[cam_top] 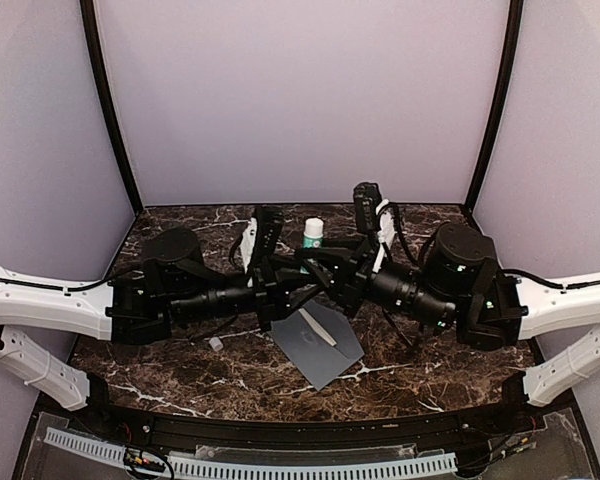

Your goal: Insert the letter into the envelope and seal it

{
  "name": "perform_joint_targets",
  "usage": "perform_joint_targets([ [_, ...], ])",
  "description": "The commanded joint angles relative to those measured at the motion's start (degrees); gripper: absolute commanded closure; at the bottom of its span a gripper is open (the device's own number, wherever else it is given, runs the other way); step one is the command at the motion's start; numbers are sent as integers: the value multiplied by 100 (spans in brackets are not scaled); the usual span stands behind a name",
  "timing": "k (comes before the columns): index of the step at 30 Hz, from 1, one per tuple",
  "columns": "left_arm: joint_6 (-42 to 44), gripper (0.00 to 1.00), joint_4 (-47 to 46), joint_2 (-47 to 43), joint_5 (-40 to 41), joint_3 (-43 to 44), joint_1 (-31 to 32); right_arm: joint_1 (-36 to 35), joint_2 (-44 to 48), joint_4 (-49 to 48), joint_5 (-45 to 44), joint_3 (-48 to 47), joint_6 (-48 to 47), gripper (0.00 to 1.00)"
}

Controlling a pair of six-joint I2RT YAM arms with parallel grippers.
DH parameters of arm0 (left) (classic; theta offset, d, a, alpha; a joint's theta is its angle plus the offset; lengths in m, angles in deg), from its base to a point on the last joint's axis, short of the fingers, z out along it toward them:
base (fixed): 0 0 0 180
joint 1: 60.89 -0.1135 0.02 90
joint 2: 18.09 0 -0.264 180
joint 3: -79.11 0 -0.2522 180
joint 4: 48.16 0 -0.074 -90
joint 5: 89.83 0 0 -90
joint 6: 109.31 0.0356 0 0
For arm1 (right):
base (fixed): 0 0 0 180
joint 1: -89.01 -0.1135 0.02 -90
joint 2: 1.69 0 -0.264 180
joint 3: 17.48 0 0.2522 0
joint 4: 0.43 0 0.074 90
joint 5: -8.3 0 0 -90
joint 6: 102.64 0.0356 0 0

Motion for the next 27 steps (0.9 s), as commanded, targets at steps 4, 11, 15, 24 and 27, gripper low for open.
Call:
perform_joint_targets([
  [4, 311, 100, -403, 146, 1875, 185, 266, -503, -909, 952, -2987, -821, -129, 100],
  [11, 411, 100, -576, 10, 2152, 73, 388, -579, -952, 992, -3250, -839, 20, 100],
  [15, 413, 100, -509, -94, 1692, 9, 391, -577, -709, 874, -2285, -686, -279, 90],
  [24, 311, 100, -454, -475, 722, -180, 391, -518, 283, 807, -693, -304, -639, 42],
  [27, 272, 100, -430, -569, 311, -206, 391, -467, 591, 703, -249, -117, -665, 41],
])
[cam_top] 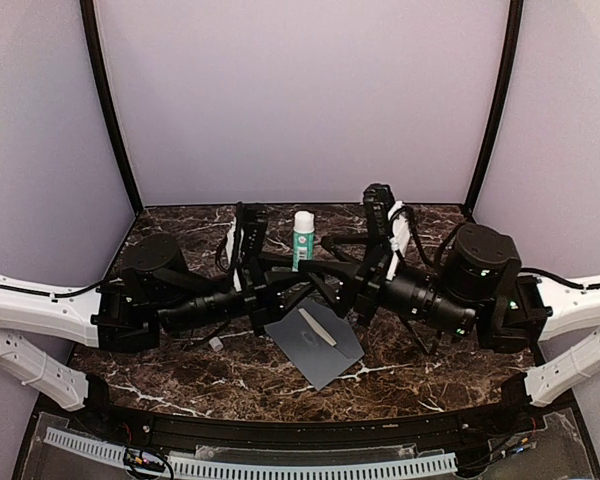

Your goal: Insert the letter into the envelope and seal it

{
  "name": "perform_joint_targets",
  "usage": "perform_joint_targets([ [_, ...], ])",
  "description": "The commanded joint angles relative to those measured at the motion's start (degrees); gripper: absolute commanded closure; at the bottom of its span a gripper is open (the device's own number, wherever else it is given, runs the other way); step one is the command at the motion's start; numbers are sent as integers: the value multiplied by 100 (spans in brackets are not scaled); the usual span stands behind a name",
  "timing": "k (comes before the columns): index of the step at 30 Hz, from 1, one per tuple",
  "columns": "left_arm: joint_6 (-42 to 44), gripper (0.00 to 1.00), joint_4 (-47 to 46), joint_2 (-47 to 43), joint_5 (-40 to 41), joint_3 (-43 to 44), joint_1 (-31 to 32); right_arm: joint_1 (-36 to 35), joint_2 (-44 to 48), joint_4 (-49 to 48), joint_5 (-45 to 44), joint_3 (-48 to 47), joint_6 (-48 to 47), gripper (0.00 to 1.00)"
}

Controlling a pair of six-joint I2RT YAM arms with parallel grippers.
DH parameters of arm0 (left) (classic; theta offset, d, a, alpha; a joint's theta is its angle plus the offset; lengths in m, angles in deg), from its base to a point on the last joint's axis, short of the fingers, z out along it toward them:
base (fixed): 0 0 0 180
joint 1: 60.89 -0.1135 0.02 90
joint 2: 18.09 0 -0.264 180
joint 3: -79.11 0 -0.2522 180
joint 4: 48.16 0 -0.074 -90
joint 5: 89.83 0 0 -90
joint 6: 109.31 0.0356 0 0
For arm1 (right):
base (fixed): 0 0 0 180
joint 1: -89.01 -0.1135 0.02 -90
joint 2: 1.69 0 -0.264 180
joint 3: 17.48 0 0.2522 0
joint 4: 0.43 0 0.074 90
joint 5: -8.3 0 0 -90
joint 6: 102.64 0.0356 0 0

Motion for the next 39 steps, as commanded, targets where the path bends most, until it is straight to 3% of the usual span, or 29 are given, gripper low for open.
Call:
perform_joint_targets([
  [1, -48, 100, -248, -314, -869, -91, 24, 68, 471, -189, 1050, 290, -172, 41],
  [10, -69, 100, -82, -310, -2241, 53, 24, 176, 862, -303, 3189, 327, -262, 41],
  [16, -89, 100, -81, -222, -2971, 160, 24, 204, 740, -297, 3567, 174, -116, 44],
  [26, -115, 100, -71, -49, -3487, 286, 24, 209, 372, -377, 3807, -97, 19, 46],
  [30, -115, 100, -74, -5, -3391, 290, 24, 214, 182, -436, 4053, -209, 96, 57],
  [39, -75, 100, -5, -137, -2978, 205, 24, 215, 99, -404, 3763, -188, 243, 100],
])
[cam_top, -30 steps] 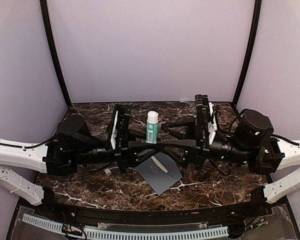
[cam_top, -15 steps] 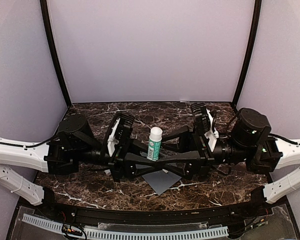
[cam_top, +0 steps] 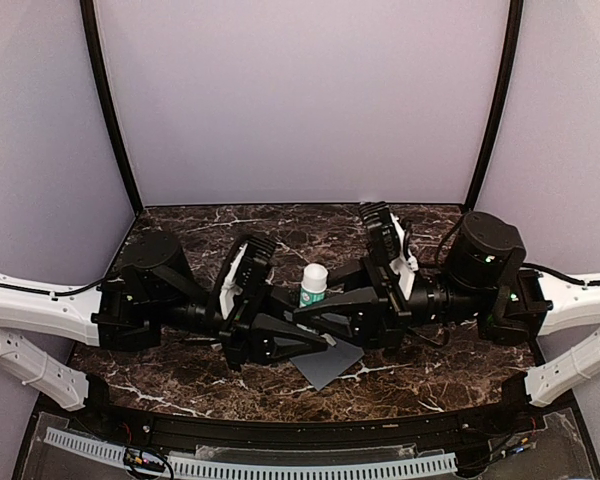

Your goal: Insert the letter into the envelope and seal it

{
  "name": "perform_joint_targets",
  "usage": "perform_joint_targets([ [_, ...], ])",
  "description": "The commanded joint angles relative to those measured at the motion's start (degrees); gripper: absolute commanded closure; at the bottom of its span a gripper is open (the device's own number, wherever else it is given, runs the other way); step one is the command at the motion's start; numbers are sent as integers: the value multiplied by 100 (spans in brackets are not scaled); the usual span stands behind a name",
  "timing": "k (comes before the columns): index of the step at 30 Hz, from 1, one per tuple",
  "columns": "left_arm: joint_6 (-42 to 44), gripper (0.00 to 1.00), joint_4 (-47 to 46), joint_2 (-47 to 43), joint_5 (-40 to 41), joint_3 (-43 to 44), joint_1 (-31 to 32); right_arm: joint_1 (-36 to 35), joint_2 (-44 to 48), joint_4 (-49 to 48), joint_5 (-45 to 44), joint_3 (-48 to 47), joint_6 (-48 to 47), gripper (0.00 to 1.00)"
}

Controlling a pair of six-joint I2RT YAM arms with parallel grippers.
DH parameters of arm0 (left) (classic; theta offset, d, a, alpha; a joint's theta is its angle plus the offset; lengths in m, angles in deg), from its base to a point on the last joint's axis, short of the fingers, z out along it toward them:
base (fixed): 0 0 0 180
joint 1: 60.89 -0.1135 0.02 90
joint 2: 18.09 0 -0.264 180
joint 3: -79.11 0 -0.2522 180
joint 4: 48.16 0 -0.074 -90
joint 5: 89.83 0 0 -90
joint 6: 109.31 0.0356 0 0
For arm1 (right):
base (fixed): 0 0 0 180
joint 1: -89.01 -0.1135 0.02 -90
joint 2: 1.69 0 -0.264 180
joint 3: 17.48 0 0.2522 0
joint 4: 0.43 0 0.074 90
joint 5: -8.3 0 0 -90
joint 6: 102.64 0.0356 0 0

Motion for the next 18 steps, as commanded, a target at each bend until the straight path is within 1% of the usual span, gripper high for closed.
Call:
perform_joint_targets([
  [1, 44, 100, 23, -178, 379, 56, 9, 7, 26, -179, -231, -100, 118, 100],
  [3, 100, 100, 105, -232, 671, 46, 9, 3, 19, -138, -536, -79, 143, 100],
  [5, 168, 100, 182, -274, 1131, 37, 9, -4, -27, -31, -1082, -103, 143, 100],
  [6, 194, 100, 207, -276, 1497, 37, 9, -17, -80, 22, -1437, -140, 140, 100],
  [9, 298, 100, 211, -225, 2291, 43, 13, -145, -367, 250, -2856, -383, 81, 100],
  [10, 303, 100, 200, -207, 2690, 44, 21, -202, -488, 311, -3450, -507, 24, 100],
  [11, 316, 100, 158, -172, 2850, 45, 24, -265, -659, 348, -3826, -609, -42, 100],
  [12, 330, 100, 134, -155, 3238, 40, 32, -311, -793, 372, -4180, -687, -79, 100],
  [14, 379, 100, 39, -102, 3704, 30, 61, -372, -1037, 390, -4723, -852, -76, 100],
  [18, 485, 100, -184, -31, 4328, 3, 144, -478, -1455, 389, -5648, -1112, -55, 100],
])
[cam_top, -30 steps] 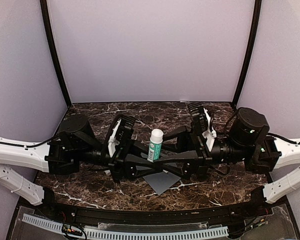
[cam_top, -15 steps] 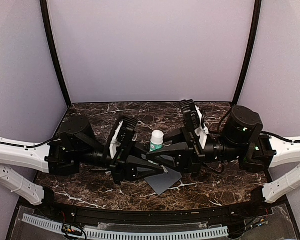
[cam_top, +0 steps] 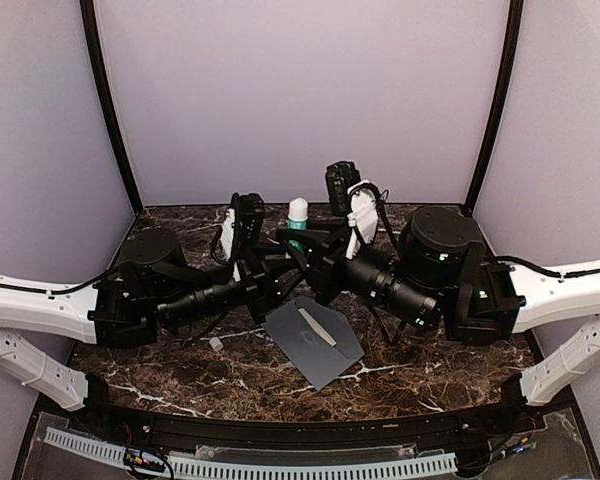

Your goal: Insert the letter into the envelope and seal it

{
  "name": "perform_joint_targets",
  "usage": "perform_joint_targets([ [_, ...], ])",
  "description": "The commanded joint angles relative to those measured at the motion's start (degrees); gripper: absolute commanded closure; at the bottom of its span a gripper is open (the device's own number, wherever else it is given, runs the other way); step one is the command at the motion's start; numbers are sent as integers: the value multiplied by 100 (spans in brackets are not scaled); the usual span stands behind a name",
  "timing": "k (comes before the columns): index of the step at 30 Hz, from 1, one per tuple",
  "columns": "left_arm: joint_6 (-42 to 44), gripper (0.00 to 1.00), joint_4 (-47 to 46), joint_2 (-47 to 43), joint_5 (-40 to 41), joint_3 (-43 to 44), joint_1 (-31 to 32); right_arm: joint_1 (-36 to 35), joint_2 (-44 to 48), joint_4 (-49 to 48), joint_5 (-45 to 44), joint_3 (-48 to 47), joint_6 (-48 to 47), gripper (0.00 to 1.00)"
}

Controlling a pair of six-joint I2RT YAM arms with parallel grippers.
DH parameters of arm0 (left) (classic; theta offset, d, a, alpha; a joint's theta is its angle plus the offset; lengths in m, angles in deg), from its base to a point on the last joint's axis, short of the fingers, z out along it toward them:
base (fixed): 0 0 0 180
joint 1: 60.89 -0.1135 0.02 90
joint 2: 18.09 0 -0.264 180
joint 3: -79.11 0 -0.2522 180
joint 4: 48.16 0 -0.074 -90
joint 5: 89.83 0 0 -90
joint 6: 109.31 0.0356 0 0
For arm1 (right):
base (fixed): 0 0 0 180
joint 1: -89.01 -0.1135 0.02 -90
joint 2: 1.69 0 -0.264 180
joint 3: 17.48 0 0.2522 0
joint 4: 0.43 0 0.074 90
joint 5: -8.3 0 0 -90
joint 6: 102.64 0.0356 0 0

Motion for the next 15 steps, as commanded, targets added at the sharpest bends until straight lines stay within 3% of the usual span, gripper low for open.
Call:
perform_joint_targets([
  [1, 218, 100, -486, 141, 988, 2, 208, -225, -643, 161, -1618, -304, -20, 100],
  [6, 285, 100, -762, 214, 1379, -47, 281, -344, -1014, 201, -2353, -562, 28, 100],
  [11, 304, 100, -815, 233, 1447, -57, 332, -362, -988, 154, -2281, -517, 72, 100],
  [14, 295, 100, -792, 182, 1342, -87, 338, -363, -872, 168, -1803, -414, 3, 100],
  [15, 292, 100, -771, 168, 1195, -110, 342, -355, -790, 170, -1576, -354, -35, 90],
])
